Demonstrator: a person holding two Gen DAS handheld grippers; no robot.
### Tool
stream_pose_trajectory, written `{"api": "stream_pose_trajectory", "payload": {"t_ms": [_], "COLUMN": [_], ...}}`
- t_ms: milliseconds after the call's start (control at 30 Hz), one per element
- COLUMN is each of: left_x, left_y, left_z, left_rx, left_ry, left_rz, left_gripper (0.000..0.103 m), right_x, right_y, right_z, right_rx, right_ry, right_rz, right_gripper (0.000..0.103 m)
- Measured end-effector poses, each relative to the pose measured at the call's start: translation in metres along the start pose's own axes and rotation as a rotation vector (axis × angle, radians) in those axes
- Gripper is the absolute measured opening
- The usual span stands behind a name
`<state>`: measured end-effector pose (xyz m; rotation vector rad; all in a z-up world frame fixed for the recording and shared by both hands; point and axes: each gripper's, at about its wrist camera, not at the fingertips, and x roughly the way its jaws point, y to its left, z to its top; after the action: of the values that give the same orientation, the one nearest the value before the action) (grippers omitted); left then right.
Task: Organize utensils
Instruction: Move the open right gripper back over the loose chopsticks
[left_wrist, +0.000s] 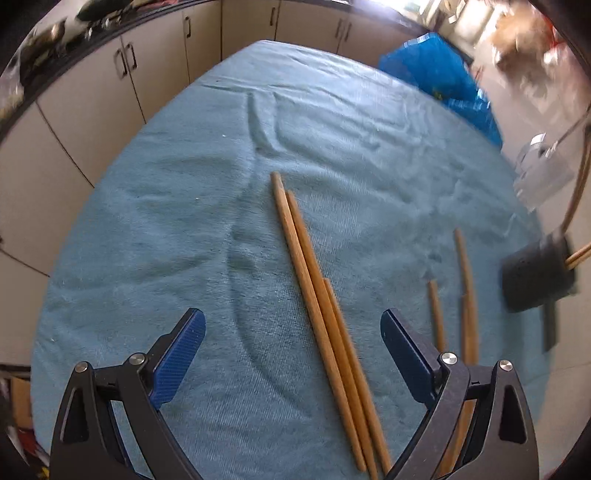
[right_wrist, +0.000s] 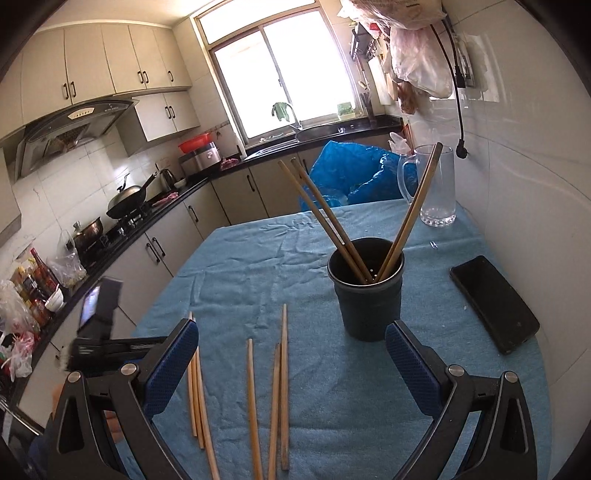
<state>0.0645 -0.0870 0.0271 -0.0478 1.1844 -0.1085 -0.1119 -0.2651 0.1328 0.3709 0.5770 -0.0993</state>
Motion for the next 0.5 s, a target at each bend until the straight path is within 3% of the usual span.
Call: {"api": "stream_pose_trajectory", "payload": {"t_ms": [233, 300, 500], "left_x": [0.006, -0.003, -0.027], "left_y": [-0.003, 0.014, 0.083], "left_z": [-0.023, -0.030, -0.041], "left_rx": [0.100, 0.115, 0.051], "left_ry": [-0.008, -0.020, -0.036], "left_rz": [0.164, 0.210, 0.220], "left_gripper": [0.091, 0.091, 0.091], "right_x": [0.001, 0.000, 0.002], "right_y": [0.001, 0.001, 0.001], "right_z": [-0.001, -0.001, -0.001], "right_rx": [-0.004, -0.010, -0.013], "right_ry": [0.004, 0.004, 0.008], "right_rz": [0.008, 0.010, 0.015], "right_gripper": [0.103, 0.103, 0.103]}}
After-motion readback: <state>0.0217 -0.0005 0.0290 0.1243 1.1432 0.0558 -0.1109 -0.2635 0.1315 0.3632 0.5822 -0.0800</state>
